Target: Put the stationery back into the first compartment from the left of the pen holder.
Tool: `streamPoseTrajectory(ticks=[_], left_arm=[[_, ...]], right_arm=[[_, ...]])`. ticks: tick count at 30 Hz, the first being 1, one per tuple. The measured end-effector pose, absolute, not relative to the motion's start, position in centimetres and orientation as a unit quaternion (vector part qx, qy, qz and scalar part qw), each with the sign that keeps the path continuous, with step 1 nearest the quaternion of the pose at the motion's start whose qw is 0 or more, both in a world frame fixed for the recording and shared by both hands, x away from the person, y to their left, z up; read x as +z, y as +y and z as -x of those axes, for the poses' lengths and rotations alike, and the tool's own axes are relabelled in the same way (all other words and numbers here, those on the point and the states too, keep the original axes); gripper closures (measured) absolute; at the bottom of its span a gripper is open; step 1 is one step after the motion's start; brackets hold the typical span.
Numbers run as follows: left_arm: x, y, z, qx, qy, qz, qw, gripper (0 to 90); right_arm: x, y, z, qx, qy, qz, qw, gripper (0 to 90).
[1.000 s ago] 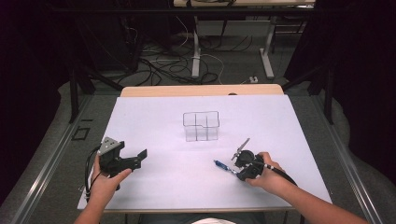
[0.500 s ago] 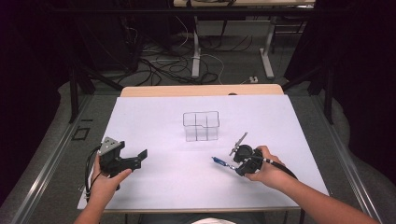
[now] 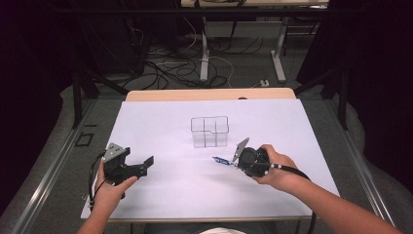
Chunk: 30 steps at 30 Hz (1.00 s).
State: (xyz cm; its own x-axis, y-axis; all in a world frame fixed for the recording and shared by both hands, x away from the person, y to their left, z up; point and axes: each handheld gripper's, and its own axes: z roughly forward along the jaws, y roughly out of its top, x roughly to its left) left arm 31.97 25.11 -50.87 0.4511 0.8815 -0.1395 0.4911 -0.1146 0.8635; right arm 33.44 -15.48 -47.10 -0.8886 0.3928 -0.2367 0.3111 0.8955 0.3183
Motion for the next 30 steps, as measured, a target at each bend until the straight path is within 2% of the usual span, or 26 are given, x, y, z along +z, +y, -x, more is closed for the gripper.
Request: streamPoseTrajectory(ticks=[10, 17, 22, 30], left_arm=[[-50.9, 25.1, -32.0, 0.212, 0.479, -0.716, 0.462, 0.4], [-50.8, 25.1, -32.0, 0.212, 0.478, -0.716, 0.462, 0.4], [-50.8, 25.1, -32.0, 0.213, 0.478, -0.716, 0.462, 0.4], [-50.8, 25.1, -32.0, 0.213, 0.478, -0.716, 0.462, 0.5]], right_arm=[[-45.4, -14.1, -32.2, 0.208, 0.942, -0.158, 0.211, 80.0], [-44.5, -12.8, -31.0, 0.224, 0.921, -0.100, 0.304, 80.0], [-44.5, -12.0, -30.2, 0.198, 0.900, -0.033, 0.387, 80.0], [-45.2, -11.2, -29.5, 0.146, 0.866, 0.066, 0.473, 80.0]])
